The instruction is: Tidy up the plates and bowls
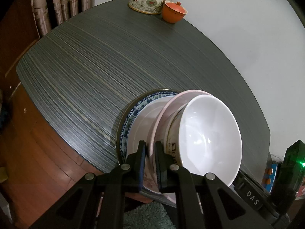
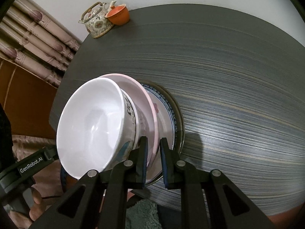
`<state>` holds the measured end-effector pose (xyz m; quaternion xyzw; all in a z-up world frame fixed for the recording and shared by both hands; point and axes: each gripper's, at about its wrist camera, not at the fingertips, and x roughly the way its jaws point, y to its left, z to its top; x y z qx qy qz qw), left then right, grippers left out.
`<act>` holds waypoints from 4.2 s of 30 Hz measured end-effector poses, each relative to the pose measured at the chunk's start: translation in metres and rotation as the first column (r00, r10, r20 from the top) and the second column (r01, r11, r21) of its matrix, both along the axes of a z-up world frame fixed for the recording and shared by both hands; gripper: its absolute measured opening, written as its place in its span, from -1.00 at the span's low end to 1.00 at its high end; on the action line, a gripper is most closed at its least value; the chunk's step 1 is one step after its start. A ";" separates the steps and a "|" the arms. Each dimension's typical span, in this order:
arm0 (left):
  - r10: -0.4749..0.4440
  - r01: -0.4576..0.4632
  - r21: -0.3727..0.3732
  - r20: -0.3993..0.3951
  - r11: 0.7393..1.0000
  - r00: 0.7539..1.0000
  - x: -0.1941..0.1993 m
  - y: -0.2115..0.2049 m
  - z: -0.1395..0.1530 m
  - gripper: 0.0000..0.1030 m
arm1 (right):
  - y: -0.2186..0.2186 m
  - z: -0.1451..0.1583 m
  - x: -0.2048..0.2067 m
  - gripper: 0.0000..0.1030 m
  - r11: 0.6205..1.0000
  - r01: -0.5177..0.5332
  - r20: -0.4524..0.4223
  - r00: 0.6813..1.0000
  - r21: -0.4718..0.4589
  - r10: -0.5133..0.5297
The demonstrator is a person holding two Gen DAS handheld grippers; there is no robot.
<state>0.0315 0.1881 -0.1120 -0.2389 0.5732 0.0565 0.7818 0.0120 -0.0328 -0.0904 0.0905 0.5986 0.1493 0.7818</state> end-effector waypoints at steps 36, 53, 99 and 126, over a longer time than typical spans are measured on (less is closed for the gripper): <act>-0.092 0.059 0.278 0.107 0.959 0.990 -0.058 -0.049 0.044 -0.07 | -0.010 0.013 -0.052 0.46 0.997 -0.072 0.144 0.987 -0.005 0.072; -0.151 0.107 0.341 0.108 0.934 0.983 -0.058 -0.076 0.046 0.12 | 0.002 0.007 -0.075 0.98 0.992 -0.125 0.158 0.979 -0.034 0.128; -0.161 0.115 0.353 0.106 0.929 0.981 -0.061 -0.081 0.044 0.13 | 0.008 -0.001 -0.080 0.99 0.988 -0.150 0.132 0.979 -0.049 0.155; -0.174 0.105 0.378 0.152 0.920 0.973 -0.068 -0.083 0.051 0.13 | 0.010 0.001 -0.083 0.99 0.988 -0.146 0.138 0.979 -0.052 0.152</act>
